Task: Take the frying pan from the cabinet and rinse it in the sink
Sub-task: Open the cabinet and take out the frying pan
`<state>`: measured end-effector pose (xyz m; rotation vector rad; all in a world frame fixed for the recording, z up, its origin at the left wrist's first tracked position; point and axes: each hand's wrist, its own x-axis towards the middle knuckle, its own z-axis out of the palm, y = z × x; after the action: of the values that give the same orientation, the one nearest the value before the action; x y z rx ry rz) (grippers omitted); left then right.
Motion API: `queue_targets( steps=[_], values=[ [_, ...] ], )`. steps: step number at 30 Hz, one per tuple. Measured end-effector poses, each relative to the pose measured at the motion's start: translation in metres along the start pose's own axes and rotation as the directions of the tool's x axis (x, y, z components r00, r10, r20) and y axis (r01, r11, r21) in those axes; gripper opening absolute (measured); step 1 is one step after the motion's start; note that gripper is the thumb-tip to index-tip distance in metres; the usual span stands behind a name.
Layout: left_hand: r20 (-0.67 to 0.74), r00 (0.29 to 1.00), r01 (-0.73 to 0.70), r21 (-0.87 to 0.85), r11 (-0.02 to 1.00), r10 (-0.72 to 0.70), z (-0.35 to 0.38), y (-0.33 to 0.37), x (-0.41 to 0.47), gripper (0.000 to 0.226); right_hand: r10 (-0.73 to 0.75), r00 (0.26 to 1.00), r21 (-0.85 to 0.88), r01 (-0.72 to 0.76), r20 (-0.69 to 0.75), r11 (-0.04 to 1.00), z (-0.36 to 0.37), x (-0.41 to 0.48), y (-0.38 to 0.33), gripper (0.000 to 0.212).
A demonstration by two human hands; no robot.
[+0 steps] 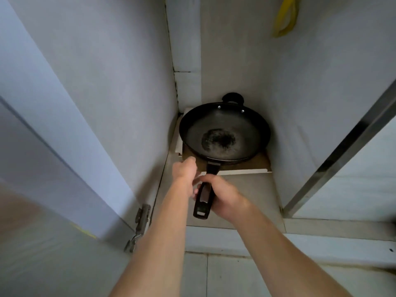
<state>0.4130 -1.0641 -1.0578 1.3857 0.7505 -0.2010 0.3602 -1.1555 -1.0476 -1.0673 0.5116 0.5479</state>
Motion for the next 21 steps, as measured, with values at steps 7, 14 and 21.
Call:
queue_targets(
  steps=[7,14,21],
  values=[
    [0.04,0.999,0.012,-0.079,0.997,-0.009,0.025,0.008,0.034,0.045,-0.054,0.984,-0.15,0.028,-0.172,0.988,-0.016,-0.002,0.01,0.02],
    [-0.06,0.996,0.05,-0.17,0.984,-0.06,0.035,-0.002,0.051,0.024,-0.115,0.969,-0.38,0.024,-0.218,0.925,-0.043,-0.017,0.009,0.022],
    [-0.145,0.979,0.115,-0.18,0.977,-0.142,0.004,-0.011,0.007,0.038,0.015,0.976,-0.445,-0.114,-0.219,0.888,-0.048,-0.072,0.005,0.023]
  ],
)
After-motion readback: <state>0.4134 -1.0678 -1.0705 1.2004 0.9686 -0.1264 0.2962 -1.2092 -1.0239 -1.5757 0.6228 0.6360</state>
